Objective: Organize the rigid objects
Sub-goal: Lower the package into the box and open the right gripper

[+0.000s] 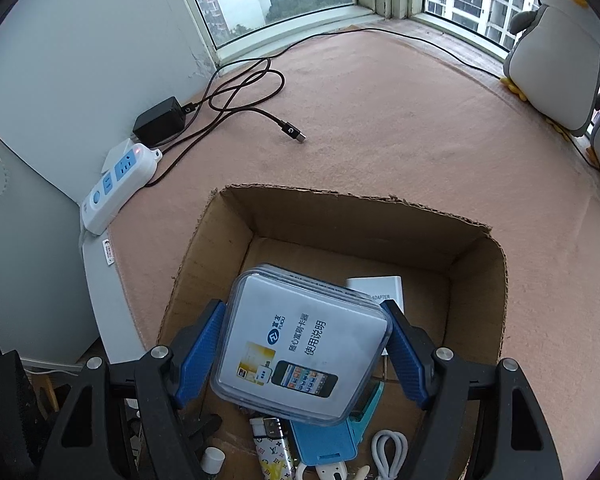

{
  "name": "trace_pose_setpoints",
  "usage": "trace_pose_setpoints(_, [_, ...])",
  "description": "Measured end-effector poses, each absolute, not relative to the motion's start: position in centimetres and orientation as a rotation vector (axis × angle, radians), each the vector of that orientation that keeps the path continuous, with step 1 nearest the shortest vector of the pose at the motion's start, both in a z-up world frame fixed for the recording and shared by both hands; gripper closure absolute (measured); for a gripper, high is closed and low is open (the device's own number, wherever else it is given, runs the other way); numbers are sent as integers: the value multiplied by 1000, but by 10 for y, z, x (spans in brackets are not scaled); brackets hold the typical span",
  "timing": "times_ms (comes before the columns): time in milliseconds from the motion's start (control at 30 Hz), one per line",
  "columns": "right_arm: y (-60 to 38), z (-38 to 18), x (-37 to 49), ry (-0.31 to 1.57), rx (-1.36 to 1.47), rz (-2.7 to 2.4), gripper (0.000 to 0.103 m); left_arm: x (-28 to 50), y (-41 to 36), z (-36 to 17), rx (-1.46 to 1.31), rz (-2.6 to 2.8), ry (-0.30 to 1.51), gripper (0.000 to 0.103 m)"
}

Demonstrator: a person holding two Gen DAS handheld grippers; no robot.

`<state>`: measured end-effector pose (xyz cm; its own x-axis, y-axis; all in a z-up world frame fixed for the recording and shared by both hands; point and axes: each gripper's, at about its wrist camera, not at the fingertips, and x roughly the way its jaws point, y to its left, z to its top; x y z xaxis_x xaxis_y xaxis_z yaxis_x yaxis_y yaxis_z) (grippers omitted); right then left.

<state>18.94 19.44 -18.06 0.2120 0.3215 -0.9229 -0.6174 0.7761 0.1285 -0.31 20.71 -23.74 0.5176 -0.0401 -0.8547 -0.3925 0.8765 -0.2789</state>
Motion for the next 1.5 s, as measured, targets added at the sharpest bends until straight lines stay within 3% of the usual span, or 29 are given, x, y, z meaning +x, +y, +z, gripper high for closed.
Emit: trace_pose_setpoints(1500, [163, -177, 181, 1212, -268, 643, 29, -4, 202, -235, -458, 231, 1020, 83])
